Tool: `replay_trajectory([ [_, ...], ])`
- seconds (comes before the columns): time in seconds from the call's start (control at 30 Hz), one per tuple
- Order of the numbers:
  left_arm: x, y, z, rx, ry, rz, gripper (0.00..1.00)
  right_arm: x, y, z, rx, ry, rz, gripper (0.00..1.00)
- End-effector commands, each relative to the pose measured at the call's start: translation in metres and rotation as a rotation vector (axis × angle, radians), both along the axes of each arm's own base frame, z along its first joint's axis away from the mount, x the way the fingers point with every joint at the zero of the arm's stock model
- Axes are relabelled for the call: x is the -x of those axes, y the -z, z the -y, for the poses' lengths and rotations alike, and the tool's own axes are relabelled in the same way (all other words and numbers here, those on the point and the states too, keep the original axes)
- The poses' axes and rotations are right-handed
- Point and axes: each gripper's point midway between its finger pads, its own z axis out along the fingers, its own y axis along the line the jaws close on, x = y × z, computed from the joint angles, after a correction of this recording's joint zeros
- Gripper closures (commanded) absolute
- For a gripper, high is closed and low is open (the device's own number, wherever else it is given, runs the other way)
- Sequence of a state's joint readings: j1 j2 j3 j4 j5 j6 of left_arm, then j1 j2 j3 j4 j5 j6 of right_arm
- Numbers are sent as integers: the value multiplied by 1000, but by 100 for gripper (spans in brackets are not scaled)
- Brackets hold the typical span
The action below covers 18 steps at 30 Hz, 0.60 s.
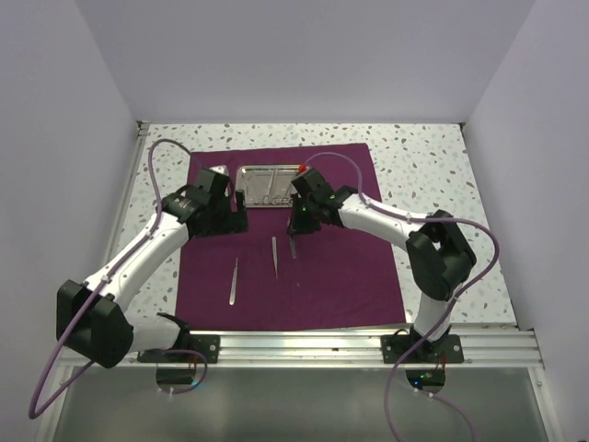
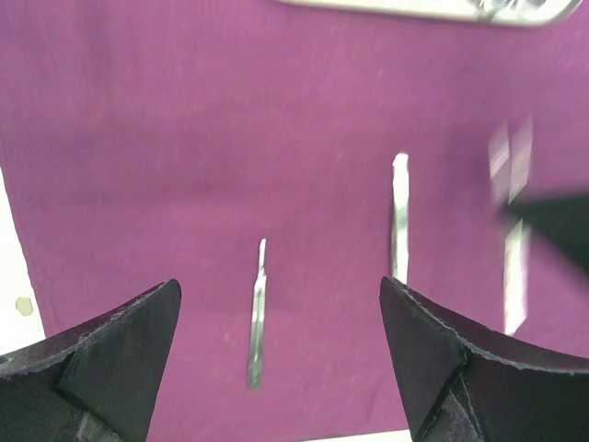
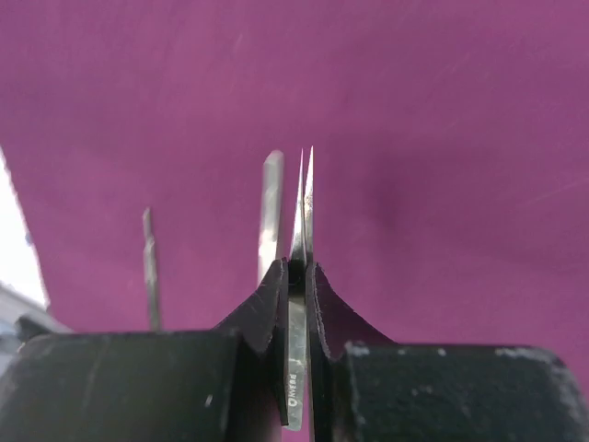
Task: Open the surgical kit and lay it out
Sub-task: Place the medical item in the surgical kit.
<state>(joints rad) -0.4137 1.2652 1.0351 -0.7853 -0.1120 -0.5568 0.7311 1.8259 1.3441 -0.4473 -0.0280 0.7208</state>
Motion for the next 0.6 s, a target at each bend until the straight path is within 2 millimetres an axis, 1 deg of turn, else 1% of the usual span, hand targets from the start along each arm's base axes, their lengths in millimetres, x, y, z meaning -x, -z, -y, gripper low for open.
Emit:
replay_trajectory([
  [0.0, -39, -25, 8, -5, -2, 112, 8, 10, -46, -35, -225, -17, 29, 100],
  [0.03, -43, -27, 9, -7, -2, 117, 8, 14, -43, -38, -229, -25, 17, 100],
  [0.07, -49, -33, 12, -4, 2, 130, 8, 16, -39, -39, -231, -29, 5, 100],
  [0.1, -54, -29, 13, -11, 3, 118, 8, 21, -34, -42, -232, -37, -20, 100],
  [0.13, -57, -29, 14, -12, 5, 117, 8, 23, -31, -44, -233, -42, -33, 100],
  [0.17, -62, -33, 18, -8, 8, 125, 8, 25, -30, -46, -238, -50, -43, 100],
  [0.2, -66, -26, 19, -12, 9, 110, 8, 31, -28, -50, -241, -66, -58, 100],
  [0.23, -69, -26, 21, -16, 12, 109, 8, 34, -27, -52, -240, -75, -64, 100],
  [0.27, -74, -28, 22, -15, 13, 115, 8, 37, -25, -52, -233, -82, -72, 100],
  [0.3, -79, -21, 23, -27, 11, 102, 8, 41, -24, -53, -228, -93, -79, 100],
  [0.33, -83, -19, 23, -31, 10, 100, 8, 45, -22, -53, -225, -99, -92, 100],
  [0.37, -90, -23, 26, -30, 10, 109, 8, 49, -18, -51, -215, -103, -108, 100],
  [0.4, -95, -15, 27, -41, 10, 93, 8, 51, -16, -49, -211, -110, -116, 100],
  [0.43, -102, -20, 29, -38, 11, 108, 8, 54, -16, -49, -211, -116, -122, 98],
  [0.47, -107, -19, 30, -40, 9, 107, 8, 58, -11, -45, -201, -119, -130, 76],
  [0.5, -112, -12, 31, -50, 8, 91, 8, 60, -10, -43, -198, -120, -133, 62],
  [0.53, -121, -18, 33, -46, 6, 108, 8, 61, -8, -41, -191, -120, -134, 42],
  [0.57, -126, -17, 34, -48, 6, 107, 8, 63, -9, -38, -184, -120, -137, 21],
])
